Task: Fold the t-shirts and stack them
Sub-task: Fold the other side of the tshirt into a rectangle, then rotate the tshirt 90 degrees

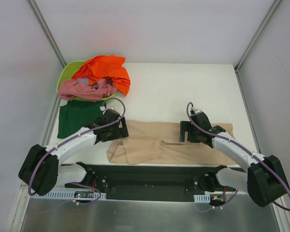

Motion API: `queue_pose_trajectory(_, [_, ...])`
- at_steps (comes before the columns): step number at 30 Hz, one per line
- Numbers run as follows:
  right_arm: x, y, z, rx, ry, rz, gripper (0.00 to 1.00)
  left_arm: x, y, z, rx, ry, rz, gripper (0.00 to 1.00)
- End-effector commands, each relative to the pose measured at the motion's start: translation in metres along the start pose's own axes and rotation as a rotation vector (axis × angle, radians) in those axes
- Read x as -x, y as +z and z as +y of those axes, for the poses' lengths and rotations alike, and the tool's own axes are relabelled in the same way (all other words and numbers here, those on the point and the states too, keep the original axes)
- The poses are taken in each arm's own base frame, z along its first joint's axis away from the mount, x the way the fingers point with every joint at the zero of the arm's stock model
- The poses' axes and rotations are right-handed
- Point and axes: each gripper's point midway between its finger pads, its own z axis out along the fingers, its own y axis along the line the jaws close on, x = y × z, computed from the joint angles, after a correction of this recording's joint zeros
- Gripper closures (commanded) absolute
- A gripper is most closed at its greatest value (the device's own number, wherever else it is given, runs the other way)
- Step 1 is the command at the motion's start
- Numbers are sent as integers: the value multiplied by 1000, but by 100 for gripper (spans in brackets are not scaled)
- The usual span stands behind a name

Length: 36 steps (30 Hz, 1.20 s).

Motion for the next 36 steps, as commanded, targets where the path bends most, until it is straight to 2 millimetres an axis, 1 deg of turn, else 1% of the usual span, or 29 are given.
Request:
queue_pose_trajectory(1, [33, -22, -7, -37, 8, -110, 4, 22, -29, -15, -75, -27, -90, 1])
queue_pose_trajectory(5, [44, -25, -14, -61, 31, -143, 4, 24, -47, -45, -192, -33, -95, 1])
queue_pose_trajectory(7, [46, -20, -24, -108, 68, -139, 4, 19, -50, -70, -293, -7, -59, 1])
queue_pose_trajectory(9, [49, -15, -31, -138, 99, -133, 4, 8, -47, -94, -402, 16, 12, 1])
queue_pose_trajectory(11, [51, -5, -33, -134, 131, -114, 4, -2, -35, -107, -440, 25, 90, 1])
queue_pose_trajectory(12, [51, -1, -31, -114, 142, -104, 4, -5, -29, -111, -442, 24, 119, 1])
queue_pose_trajectory(14, [50, 9, -30, -95, 170, -75, 4, -6, -11, -112, -410, 33, 149, 1])
queue_pose_trajectory(16, [45, 17, -34, -103, 201, -40, 4, -7, 15, -108, -349, 54, 165, 1])
queue_pose_trajectory(18, [37, 23, -40, -106, 239, 0, 4, 0, 34, -107, -312, 55, 181, 1])
queue_pose_trajectory(20, [27, 25, -42, -95, 274, 39, 4, 13, 53, -109, -292, 55, 189, 1])
queue_pose_trajectory(22, [17, 24, -40, -79, 311, 62, 4, 32, 72, -114, -287, 38, 195, 1])
queue_pose_trajectory(23, [12, 23, -39, -73, 319, 70, 4, 44, 84, -119, -278, 25, 188, 1])
queue_pose_trajectory(24, [9, 22, -40, -73, 324, 71, 4, 61, 93, -129, -295, 15, 181, 1])
queue_pose_trajectory(25, [4, 20, -33, -35, 324, 86, 4, 71, 106, -137, -303, -8, 194, 1])
queue_pose_trajectory(27, [-1, 14, -29, -10, 317, 110, 4, 96, 129, -163, -348, -23, 194, 1])
queue_pose_trajectory(28, [-4, 10, -25, 12, 320, 120, 4, 123, 136, -188, -393, -38, 168, 1])
queue_pose_trajectory(29, [-10, 8, -23, 20, 328, 130, 4, 138, 145, -208, -444, -51, 171, 1])
queue_pose_trajectory(31, [-24, 5, -17, 46, 357, 154, 4, 160, 162, -244, -552, -95, 198, 1])
queue_pose_trajectory(32, [-30, 4, -14, 62, 372, 165, 4, 176, 164, -265, -617, -111, 196, 1])
queue_pose_trajectory(33, [-40, 2, -9, 80, 372, 179, 4, 180, 174, -277, -659, -128, 213, 1])
queue_pose_trajectory(34, [-44, 0, -2, 112, 370, 185, 4, 182, 192, -287, -688, -151, 227, 1])
queue_pose_trajectory(36, [-59, -6, 19, 194, 337, 226, 4, 202, 201, -309, -760, -170, 187, 1])
